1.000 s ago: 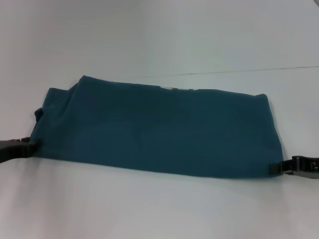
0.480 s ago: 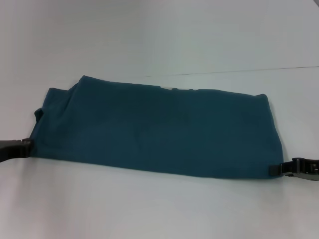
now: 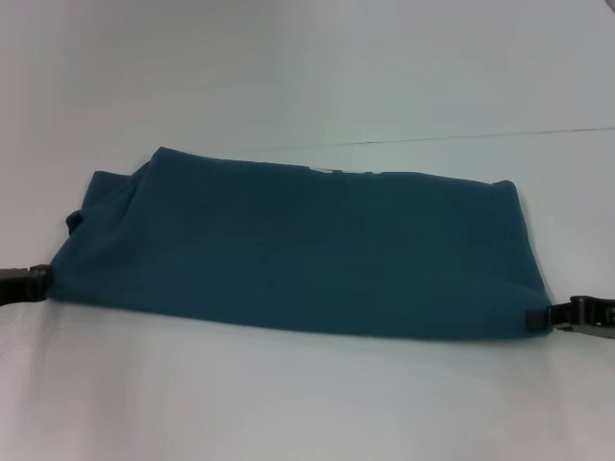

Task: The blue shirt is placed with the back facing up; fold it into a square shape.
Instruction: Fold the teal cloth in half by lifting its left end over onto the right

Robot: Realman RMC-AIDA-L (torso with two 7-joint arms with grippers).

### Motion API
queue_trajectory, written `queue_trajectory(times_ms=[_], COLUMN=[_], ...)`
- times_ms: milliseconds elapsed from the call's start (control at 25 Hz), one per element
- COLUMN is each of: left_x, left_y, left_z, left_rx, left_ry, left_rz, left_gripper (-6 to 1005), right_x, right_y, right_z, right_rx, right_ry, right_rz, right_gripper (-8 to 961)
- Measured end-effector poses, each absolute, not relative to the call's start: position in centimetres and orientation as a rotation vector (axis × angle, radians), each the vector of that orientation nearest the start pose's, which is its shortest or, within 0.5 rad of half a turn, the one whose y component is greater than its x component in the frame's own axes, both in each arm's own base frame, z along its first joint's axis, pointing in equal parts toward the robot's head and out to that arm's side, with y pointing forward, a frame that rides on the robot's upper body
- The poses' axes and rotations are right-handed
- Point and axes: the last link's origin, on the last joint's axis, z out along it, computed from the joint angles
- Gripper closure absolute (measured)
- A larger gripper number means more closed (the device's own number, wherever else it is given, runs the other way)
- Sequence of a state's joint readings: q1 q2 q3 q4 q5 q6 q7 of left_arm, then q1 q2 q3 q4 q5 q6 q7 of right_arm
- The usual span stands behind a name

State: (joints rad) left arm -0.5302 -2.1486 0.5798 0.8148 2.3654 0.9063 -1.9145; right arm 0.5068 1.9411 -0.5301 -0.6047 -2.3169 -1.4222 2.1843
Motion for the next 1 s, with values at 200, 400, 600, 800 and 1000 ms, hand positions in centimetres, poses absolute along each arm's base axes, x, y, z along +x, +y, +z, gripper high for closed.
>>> queue_trajectory(times_ms=[200,400,600,800,1000], left_x=[-33.6,-33.5,-33.5,-33.5,-33.9], left_y=[37.4,36.2,34.8,33.5,32.7], left_z=[3.4,3.3,2.9,2.4,2.5], left_rx=[-2.022,-2.069,-2.116,-2.160,-2.149], left_ry=[-1.177,-1.223,-1.281,-1.331,-1.366], left_rz=[-0.231,-0.251,-0.286,-0.320,-0.352], left_gripper=[999,999,998,998,998], right_x=[35.3,35.9,36.5,36.9,37.2], right_y=[33.0,33.4,33.8,34.0,33.8], right_z=[6.2,7.1,7.6,8.0,8.2], right_rx=[-2.131,-2.096,-2.054,-2.035,-2.036], right_ry=[1.739,1.714,1.689,1.663,1.656], right_rz=[0.424,0.413,0.391,0.368,0.358], right_gripper=[881,877,874,870,866])
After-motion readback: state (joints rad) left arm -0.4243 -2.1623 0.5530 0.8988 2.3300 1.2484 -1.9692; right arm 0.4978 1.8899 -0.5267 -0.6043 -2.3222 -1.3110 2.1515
